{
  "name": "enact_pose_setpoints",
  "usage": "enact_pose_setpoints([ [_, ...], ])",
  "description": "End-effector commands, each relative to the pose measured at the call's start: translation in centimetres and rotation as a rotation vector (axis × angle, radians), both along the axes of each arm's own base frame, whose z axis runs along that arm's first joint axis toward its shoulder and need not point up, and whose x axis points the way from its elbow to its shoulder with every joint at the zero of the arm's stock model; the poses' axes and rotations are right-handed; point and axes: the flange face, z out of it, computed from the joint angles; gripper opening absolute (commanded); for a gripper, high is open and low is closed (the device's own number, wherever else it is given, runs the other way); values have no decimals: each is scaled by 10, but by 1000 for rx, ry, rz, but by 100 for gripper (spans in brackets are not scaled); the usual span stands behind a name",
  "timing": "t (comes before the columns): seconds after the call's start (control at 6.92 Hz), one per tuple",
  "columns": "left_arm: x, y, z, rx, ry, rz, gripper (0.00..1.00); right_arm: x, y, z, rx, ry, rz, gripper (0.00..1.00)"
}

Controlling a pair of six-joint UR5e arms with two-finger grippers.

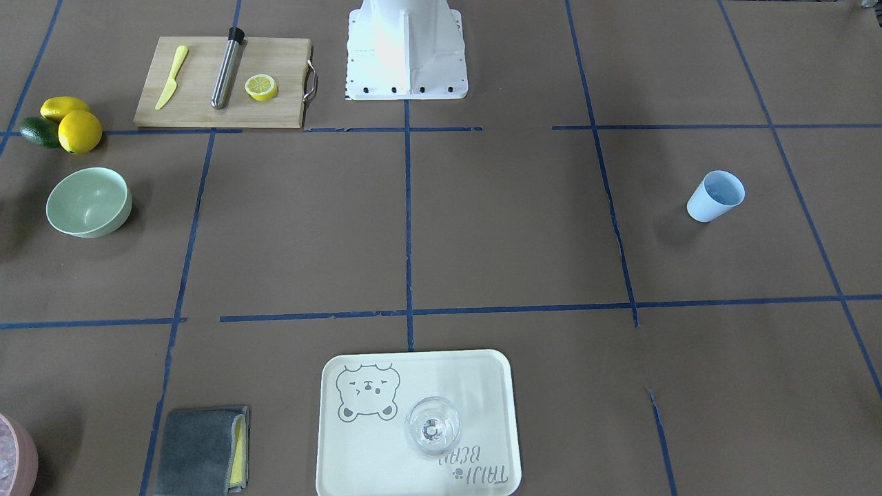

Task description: Pour ice into bowl

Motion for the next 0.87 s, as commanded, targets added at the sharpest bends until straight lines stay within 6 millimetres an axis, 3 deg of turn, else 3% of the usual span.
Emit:
enact_pose_setpoints([
  [0.0, 0, 0, 0, 0, 0, 0, 100, -67, 20, -5, -11, 2, 76, 100],
  [0.14, 0, 1, 1, -1, 0, 0, 100, -67, 33, 1, -29, -18, 101, 100],
  [0.43, 1, 1, 1, -3, 2, -1, 100, -108, 49, -2, -29, -22, 108, 100],
  [0.72, 1, 1, 1, -3, 2, -1, 100, -131, 66, 4, -42, -13, 45, 100],
])
